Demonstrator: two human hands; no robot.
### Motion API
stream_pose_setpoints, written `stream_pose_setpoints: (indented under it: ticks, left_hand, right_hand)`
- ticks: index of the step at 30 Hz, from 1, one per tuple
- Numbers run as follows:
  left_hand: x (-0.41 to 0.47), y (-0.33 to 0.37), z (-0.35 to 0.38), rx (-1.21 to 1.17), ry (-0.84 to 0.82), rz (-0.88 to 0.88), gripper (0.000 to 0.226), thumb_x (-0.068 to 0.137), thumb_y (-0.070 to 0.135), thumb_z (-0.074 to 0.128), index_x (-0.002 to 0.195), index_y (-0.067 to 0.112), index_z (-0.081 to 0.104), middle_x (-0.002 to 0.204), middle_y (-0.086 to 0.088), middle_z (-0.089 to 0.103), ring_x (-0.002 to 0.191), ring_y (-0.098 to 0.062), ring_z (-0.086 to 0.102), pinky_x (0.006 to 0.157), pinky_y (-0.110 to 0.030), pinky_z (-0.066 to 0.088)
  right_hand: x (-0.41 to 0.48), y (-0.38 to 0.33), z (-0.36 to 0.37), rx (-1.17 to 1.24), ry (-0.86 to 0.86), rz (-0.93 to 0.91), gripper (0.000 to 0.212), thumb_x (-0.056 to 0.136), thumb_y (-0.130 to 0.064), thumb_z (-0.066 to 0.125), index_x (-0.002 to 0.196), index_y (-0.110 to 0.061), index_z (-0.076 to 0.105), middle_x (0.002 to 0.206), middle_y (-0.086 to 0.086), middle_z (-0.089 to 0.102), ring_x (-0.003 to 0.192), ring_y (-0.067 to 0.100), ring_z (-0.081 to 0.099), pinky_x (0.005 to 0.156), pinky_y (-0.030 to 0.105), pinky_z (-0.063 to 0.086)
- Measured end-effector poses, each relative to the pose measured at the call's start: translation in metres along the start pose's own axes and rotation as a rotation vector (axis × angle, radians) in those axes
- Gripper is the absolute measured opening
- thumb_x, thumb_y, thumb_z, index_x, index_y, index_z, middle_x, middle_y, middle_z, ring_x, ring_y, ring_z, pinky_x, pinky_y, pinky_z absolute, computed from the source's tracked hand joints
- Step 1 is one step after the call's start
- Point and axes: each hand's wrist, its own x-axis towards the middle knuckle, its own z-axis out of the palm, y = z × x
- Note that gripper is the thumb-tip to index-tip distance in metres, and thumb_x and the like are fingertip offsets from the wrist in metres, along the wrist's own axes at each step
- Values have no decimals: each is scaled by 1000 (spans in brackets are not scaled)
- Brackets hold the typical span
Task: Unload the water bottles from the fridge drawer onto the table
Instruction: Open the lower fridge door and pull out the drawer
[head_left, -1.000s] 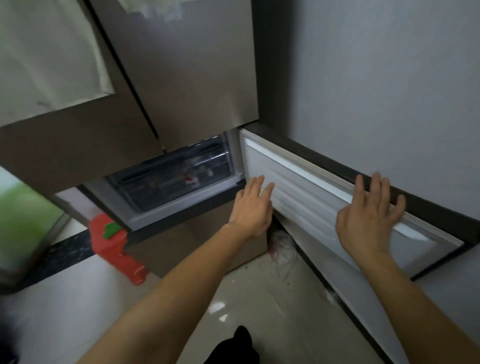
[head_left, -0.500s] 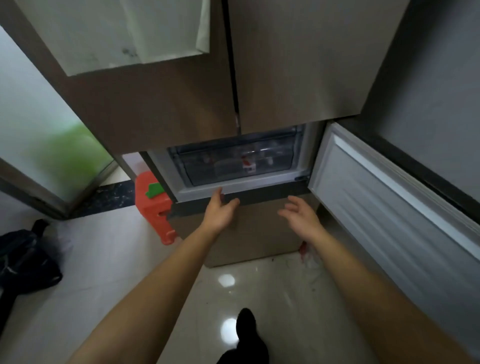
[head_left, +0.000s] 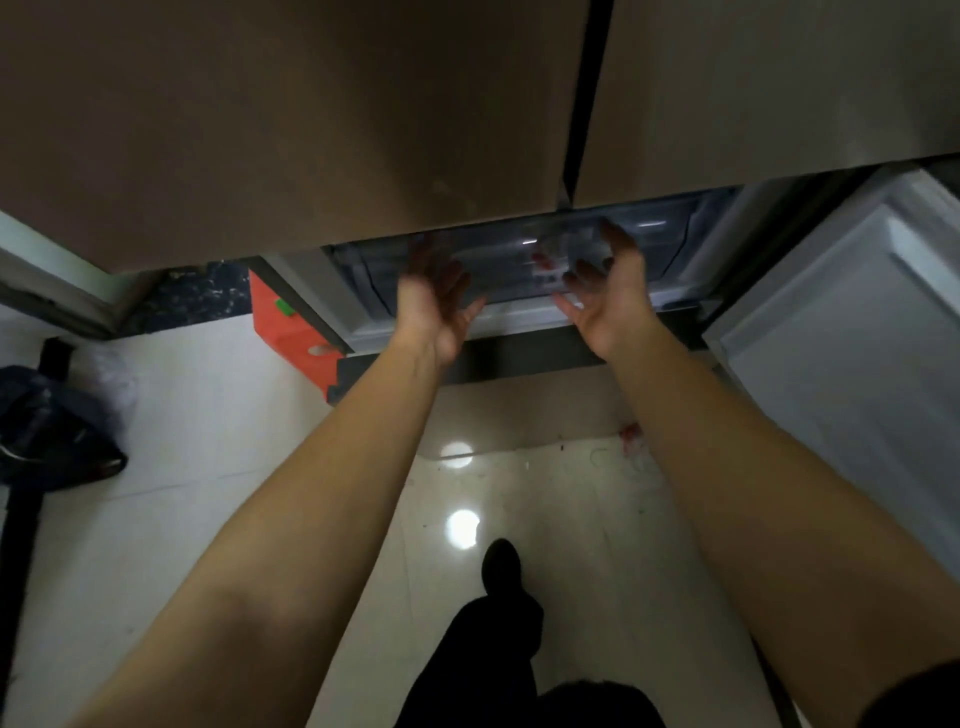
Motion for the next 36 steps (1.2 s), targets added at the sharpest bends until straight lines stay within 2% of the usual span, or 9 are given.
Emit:
stream_pose_setpoints:
  ticks: [8,14,17,20,25,29,32,34,36]
  left_hand:
    - [7,-11,18,-87,56,-32,76,96,65,37,154,17,28,152,-12,40,139,-33,40,97,-45,44]
    - [14,-8,15,-195,72,-24,71,93,63,47,149,20,40,145,-13,42,121,-33,49,97,-47,47]
    - [11,-1,12,-174,21,49,56,100,49,47,145,16,45,147,-11,47,134,-29,46,100,-48,43]
    - [7,4,13,-183,-8,53,24,102,40,48,115,23,58,120,-1,61,107,-18,58,106,-52,40]
    - [0,5,11,-37,-23,10,58,103,55,35,151,23,36,154,0,43,143,-25,36,111,-41,32]
    - [-1,5,9,53,42,-9,55,102,55,35,148,26,40,150,5,49,119,-19,53,91,-33,43]
    - [-8,-5,2,107,111,-22,54,99,59,41,140,26,52,137,10,60,63,-7,43,57,-22,44]
    - [-17,-12,-3,136,149,-15,53,95,63,46,128,25,62,122,14,66,57,-7,35,49,-19,41]
    - [-27,-20,-8,142,162,0,51,91,67,50,116,26,66,111,13,69,54,-7,32,46,-20,37]
  right_hand:
    - [27,-2,-1,144,56,28,84,86,-68,56,153,-23,32,148,14,42,134,32,45,110,47,41]
    - [32,-6,2,192,-2,31,77,90,-65,52,150,-19,37,128,9,54,123,35,51,107,49,44]
    - [29,-11,8,211,-41,7,65,95,-60,48,145,-19,45,131,9,57,117,35,55,102,52,49]
    - [21,-10,10,162,-57,-8,59,100,-54,44,148,-20,42,129,8,61,109,32,62,84,41,56]
    - [12,-15,8,171,-60,20,57,100,-48,48,147,-16,43,122,7,62,96,23,67,67,34,53]
    - [1,-13,8,202,-36,20,46,102,-46,48,134,-13,51,117,9,65,60,16,71,58,27,56]
    - [-9,-6,2,153,-27,16,36,102,-45,48,115,-15,61,124,17,67,82,22,75,78,38,60]
    - [-16,-1,-4,118,-56,19,33,101,-46,49,103,-17,64,138,19,56,109,28,68,96,46,55]
    - [-25,4,-10,69,-32,21,36,100,-47,51,114,-17,64,129,11,65,100,22,69,86,36,59]
